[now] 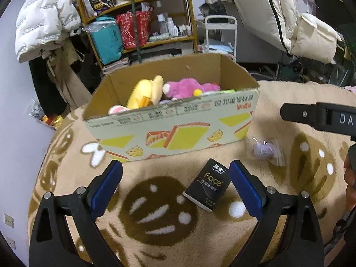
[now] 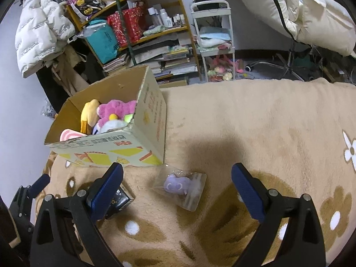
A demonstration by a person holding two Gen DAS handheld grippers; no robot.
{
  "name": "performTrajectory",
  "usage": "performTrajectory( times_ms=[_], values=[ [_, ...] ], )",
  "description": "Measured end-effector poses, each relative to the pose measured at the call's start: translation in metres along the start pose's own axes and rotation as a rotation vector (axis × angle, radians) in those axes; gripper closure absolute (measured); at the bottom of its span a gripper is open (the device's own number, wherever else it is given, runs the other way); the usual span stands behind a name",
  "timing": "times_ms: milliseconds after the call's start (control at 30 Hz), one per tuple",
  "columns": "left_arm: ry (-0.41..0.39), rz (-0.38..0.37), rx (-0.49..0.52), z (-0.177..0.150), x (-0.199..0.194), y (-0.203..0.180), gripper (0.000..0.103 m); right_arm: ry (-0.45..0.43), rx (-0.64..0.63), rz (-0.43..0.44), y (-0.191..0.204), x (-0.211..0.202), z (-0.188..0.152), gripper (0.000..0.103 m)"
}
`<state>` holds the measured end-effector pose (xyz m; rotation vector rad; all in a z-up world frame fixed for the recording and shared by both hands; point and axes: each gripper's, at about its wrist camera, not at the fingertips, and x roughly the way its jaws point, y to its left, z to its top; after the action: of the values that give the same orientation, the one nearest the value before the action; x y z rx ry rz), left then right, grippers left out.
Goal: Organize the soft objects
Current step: 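Lower the right tool onto the clear bag while the left tool lowers onto the Face pack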
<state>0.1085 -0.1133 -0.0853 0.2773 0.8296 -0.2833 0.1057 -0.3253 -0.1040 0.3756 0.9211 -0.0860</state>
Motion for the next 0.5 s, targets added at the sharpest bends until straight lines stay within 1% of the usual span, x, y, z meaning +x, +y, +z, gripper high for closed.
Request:
performTrajectory(
  times_ms=[100,200,333,500],
  values=[
    [0.033,-0.067,-0.035,-0.001,0.008,0.002,0.007,0.018,0.016,-0.001,-0.003,0.007,0.001,0.001],
    [0.047,-0.074,-0.035,-0.001,0.014,-0.001,0.007,0.036,0.029,-0.002,-0.006,0.016,0.001,0.001],
    [0.08,-0.108,-0.047,-0.003,0.025,-0.003,0.007,0.075,0.043,0.001,-0.008,0.03,0.0,0.001],
    [0.116,-0.115,-0.036,-0.007,0.038,-0.009,0.007,0.132,0.054,0.001,-0.008,0.051,-0.004,0.001]
  ],
)
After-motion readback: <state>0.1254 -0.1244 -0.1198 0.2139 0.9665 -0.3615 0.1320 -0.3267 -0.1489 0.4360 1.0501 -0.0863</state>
